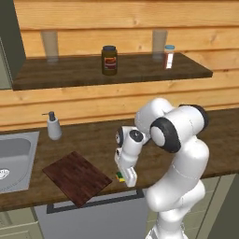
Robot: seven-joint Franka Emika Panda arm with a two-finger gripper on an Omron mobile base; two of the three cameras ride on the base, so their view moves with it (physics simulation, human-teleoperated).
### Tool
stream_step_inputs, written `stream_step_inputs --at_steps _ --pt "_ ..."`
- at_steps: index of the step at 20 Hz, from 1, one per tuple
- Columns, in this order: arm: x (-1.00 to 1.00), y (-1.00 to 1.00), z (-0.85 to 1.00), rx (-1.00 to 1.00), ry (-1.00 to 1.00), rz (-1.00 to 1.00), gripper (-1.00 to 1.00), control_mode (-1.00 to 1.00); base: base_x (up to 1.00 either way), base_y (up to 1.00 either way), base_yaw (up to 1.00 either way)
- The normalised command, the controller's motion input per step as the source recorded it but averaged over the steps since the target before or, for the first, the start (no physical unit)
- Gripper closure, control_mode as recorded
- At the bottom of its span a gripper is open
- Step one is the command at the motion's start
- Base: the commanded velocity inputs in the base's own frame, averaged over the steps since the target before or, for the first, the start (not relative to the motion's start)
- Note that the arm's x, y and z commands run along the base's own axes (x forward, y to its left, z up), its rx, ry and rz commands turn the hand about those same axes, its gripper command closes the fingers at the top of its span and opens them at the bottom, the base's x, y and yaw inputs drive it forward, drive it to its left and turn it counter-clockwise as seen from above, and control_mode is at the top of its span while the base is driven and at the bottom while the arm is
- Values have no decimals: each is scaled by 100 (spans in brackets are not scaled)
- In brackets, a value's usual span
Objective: Pick up the sponge from the counter and clean the cutting board by briefly scrubbing or pressing down on the cutting board. Once finished, release the sponge.
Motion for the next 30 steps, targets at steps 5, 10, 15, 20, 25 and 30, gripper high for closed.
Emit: stream_step_inputs --at_steps 5,10,15,20,25,30 --pt "83 51 100 13 20 42 -100 -100 0 0 0" --pt "100 0 99 42 6 35 -100 -100 0 0 0" --pt "90 83 -27 2 52 24 -100 -100 0 0 0" --pt "84 -81 -41 4 65 2 -100 -100 0 0 0" --pt "100 -98 41 46 -24 -17 -100 -100 0 0 0" --pt "64 -100 74 44 -17 -30 -100 -100 0 0 0"
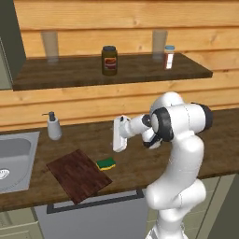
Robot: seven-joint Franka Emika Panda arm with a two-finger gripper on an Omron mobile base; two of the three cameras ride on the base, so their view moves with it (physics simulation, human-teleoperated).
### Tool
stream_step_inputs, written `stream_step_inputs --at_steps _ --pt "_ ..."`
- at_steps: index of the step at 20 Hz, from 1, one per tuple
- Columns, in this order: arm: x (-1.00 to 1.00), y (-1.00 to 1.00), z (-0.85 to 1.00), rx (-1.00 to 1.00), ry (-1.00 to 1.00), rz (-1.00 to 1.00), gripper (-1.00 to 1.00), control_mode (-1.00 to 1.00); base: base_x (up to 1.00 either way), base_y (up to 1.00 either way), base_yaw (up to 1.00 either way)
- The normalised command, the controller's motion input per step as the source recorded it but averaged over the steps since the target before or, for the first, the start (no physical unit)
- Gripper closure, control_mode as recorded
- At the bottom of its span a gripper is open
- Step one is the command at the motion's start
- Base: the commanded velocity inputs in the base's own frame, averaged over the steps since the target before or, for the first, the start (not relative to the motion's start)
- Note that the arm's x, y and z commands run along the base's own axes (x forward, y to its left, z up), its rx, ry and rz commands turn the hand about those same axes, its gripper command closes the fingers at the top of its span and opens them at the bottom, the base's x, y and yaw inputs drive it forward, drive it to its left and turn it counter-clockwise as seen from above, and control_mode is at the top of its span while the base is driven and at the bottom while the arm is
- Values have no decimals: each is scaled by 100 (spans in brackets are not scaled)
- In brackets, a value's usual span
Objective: Pick up the sponge from the counter and clean the cutting board by briefly scrubbing or pressing down on the cutting board. Once finished, release the sponge.
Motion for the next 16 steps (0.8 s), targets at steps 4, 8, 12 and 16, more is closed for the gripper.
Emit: stream_step_inputs --at_steps 4,8,12,16 --pt "6 -100 63 48 -1 -22 -100 -100 0 0 0" --pt "-71 -100 90 26 -5 -13 -100 -100 0 0 0" --pt "-61 -90 100 9 -4 -21 -100 -100 0 0 0" --pt "-46 -78 100 -4 0 -9 -100 -100 0 0 0"
